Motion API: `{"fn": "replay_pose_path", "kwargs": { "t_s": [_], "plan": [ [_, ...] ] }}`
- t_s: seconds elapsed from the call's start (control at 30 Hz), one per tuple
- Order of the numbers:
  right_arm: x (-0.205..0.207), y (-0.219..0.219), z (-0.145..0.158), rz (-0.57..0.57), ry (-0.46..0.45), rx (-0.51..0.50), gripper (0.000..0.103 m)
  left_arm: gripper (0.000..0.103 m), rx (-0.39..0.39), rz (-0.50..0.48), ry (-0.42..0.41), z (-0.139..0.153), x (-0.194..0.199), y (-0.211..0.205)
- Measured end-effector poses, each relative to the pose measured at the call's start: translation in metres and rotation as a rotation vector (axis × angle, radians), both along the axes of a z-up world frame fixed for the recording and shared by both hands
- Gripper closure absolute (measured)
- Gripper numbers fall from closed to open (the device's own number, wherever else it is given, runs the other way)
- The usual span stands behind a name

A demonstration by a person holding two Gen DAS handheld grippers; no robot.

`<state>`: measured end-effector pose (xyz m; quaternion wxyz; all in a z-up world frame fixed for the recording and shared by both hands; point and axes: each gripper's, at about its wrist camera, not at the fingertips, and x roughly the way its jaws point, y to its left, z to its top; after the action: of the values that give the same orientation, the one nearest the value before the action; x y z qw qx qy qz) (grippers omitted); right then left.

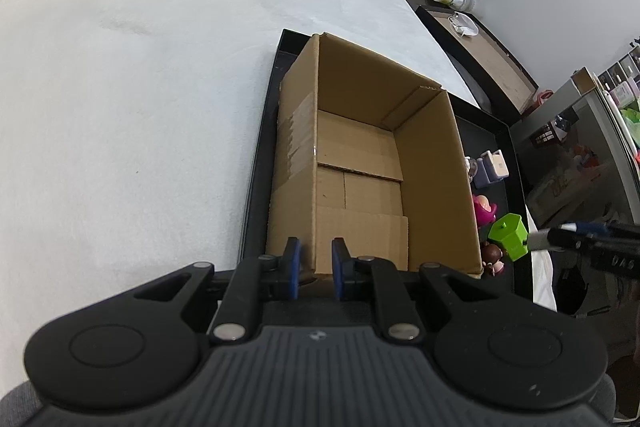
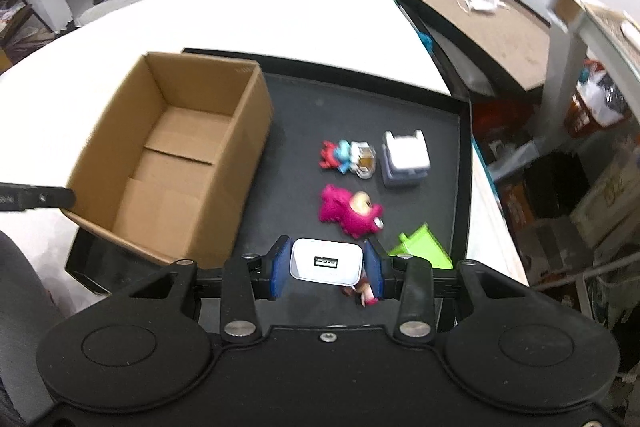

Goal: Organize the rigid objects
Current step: 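Carry the white charger with the right tool into the cardboard box and release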

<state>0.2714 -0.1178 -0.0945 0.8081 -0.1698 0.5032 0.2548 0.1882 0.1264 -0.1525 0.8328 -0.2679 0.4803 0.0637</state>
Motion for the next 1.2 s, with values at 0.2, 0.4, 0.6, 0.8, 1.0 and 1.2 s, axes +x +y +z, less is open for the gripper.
{"fn": "replay_pose_path", "kwargs": {
  "t_s": [0.2, 0.4, 0.6, 0.8, 1.0, 1.2],
  "plan": [
    [0.003, 0.018, 0.016, 0.018, -0.009, 0.038, 0.065, 0.088, -0.007, -0.012, -0.005, -0.001, 0.000, 0.002],
    [0.008, 0.041, 0.024, 0.031, -0.007, 0.078, 0.065, 0.088, -0.011, -0.021, -0.005, -0.003, 0.001, 0.003],
    [0.009, 0.069, 0.025, 0.056, -0.002, 0.099, 0.065, 0.094, -0.024, -0.046, -0.013, -0.005, 0.001, 0.004],
    [0.012, 0.099, 0.020, 0.098, 0.012, 0.103, 0.065, 0.095, -0.029, -0.040, -0.017, -0.007, 0.003, 0.004],
    [0.014, 0.126, 0.011, 0.139, 0.030, 0.094, 0.065, 0.095, -0.034, -0.034, -0.013, -0.009, 0.003, 0.007],
    [0.017, 0.152, 0.005, 0.175, 0.040, 0.082, 0.064, 0.095, -0.034, -0.039, -0.013, -0.010, 0.005, 0.006]
  ]
}}
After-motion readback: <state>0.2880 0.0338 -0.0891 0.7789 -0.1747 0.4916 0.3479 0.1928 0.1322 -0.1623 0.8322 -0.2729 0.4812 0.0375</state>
